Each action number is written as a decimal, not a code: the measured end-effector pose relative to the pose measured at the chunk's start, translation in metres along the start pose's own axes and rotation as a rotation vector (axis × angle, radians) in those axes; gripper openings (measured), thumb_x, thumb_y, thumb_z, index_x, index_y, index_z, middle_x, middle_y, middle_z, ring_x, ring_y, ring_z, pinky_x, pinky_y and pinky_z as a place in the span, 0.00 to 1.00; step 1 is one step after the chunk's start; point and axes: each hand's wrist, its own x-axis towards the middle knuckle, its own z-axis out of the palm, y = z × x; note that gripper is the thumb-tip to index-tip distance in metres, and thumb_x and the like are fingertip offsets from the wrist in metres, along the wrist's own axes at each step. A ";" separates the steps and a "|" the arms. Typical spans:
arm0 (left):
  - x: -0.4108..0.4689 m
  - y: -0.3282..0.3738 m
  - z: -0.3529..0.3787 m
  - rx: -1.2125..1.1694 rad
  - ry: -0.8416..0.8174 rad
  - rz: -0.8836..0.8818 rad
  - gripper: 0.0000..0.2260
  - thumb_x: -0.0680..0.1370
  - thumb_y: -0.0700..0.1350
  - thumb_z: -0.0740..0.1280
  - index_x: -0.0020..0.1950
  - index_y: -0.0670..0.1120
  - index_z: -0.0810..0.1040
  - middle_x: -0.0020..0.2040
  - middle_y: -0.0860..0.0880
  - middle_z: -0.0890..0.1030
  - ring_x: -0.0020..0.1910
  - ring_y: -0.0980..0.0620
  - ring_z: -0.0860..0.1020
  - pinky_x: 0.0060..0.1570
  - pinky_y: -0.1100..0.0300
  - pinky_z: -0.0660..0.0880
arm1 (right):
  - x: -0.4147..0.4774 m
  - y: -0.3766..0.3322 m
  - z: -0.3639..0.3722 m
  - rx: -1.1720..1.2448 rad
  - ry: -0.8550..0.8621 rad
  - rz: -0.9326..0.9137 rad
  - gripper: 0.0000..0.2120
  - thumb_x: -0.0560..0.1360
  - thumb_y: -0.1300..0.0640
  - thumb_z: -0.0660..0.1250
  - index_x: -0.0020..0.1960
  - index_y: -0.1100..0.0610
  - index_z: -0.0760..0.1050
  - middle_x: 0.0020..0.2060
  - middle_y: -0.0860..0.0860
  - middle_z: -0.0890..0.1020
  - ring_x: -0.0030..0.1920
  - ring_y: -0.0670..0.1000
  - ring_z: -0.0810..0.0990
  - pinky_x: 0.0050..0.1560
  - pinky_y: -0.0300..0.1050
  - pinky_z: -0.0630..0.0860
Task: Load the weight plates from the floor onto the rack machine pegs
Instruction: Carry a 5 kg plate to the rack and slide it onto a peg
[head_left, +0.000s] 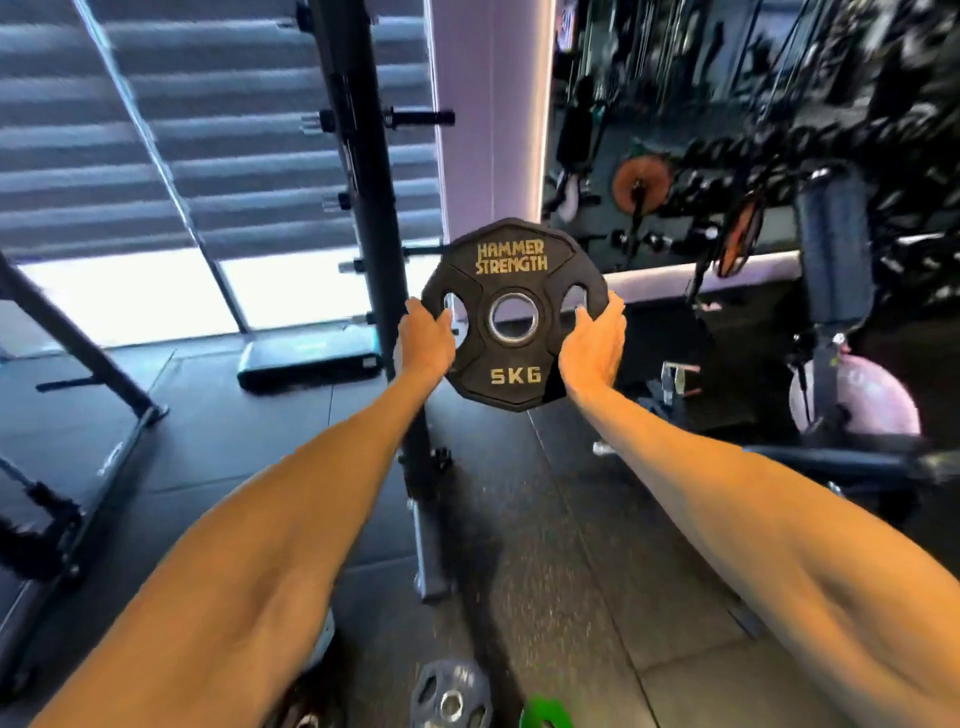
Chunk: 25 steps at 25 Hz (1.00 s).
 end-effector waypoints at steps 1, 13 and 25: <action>0.014 0.011 0.002 -0.006 0.025 0.037 0.20 0.82 0.51 0.61 0.67 0.37 0.68 0.63 0.36 0.77 0.61 0.36 0.76 0.59 0.43 0.74 | 0.017 -0.009 0.006 0.002 0.021 -0.007 0.19 0.83 0.53 0.57 0.73 0.55 0.64 0.67 0.57 0.72 0.67 0.60 0.72 0.64 0.54 0.70; 0.244 0.116 0.126 -0.054 0.202 0.263 0.17 0.82 0.50 0.61 0.65 0.40 0.72 0.58 0.39 0.79 0.58 0.37 0.77 0.53 0.47 0.74 | 0.291 -0.018 0.115 0.132 0.195 -0.138 0.18 0.83 0.56 0.59 0.71 0.57 0.66 0.65 0.58 0.75 0.66 0.59 0.73 0.64 0.55 0.71; 0.509 0.147 0.278 0.001 0.311 0.126 0.15 0.82 0.49 0.63 0.63 0.41 0.70 0.58 0.39 0.79 0.57 0.37 0.78 0.53 0.45 0.75 | 0.574 0.030 0.292 0.188 0.086 -0.150 0.16 0.83 0.57 0.58 0.68 0.62 0.67 0.64 0.59 0.75 0.66 0.58 0.73 0.66 0.51 0.69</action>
